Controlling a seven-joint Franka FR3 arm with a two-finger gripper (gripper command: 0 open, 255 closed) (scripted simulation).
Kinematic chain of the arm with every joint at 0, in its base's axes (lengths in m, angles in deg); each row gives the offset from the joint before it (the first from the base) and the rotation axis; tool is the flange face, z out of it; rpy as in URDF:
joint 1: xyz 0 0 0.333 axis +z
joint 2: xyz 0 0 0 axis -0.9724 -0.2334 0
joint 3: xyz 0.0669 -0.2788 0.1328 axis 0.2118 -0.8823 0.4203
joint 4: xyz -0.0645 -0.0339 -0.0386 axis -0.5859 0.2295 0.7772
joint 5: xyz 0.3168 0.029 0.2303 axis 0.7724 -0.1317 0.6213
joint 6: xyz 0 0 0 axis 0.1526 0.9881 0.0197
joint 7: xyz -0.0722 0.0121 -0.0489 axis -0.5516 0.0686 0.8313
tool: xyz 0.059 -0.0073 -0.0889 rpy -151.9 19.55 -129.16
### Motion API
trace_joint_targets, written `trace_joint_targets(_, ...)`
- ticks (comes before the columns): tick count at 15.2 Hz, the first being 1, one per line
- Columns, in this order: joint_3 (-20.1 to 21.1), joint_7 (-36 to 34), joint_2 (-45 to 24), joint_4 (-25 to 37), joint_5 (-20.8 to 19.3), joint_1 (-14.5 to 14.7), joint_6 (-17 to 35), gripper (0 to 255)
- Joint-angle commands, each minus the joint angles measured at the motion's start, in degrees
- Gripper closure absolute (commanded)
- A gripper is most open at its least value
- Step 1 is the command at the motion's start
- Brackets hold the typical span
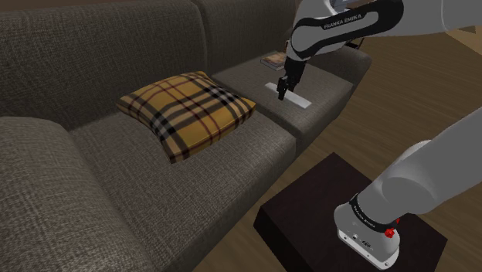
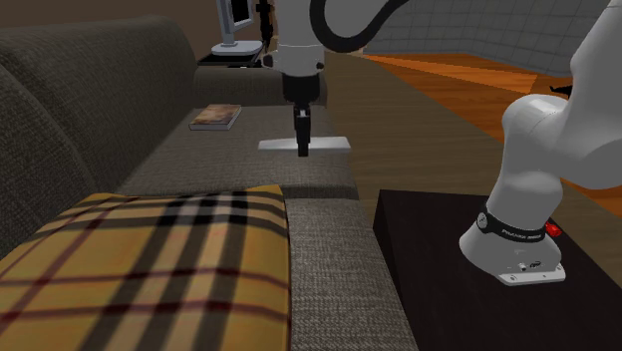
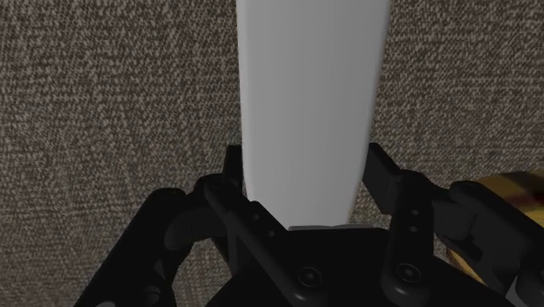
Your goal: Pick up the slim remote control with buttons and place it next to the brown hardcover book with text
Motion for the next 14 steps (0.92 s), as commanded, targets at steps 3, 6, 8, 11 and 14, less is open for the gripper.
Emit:
trace_joint_targets(3, -2.32, 4.15, -2.75, 3.87, 0.09, -1.73, -1.08, 255)
trace_joint_targets(6, -4.39, 8.22, -6.25, 7.94, 0.60, -3.44, -1.64, 255)
trace_joint_targets(8, -5.63, 10.91, -8.80, 10.98, 1.14, -4.62, -2.16, 255)
trace_joint_targets(11, -7.27, 14.90, -12.93, 16.06, 2.22, -6.48, -3.20, 255)
trace_joint_targets(14, -8.62, 18.75, -17.44, 21.82, 3.59, -8.52, -4.60, 255)
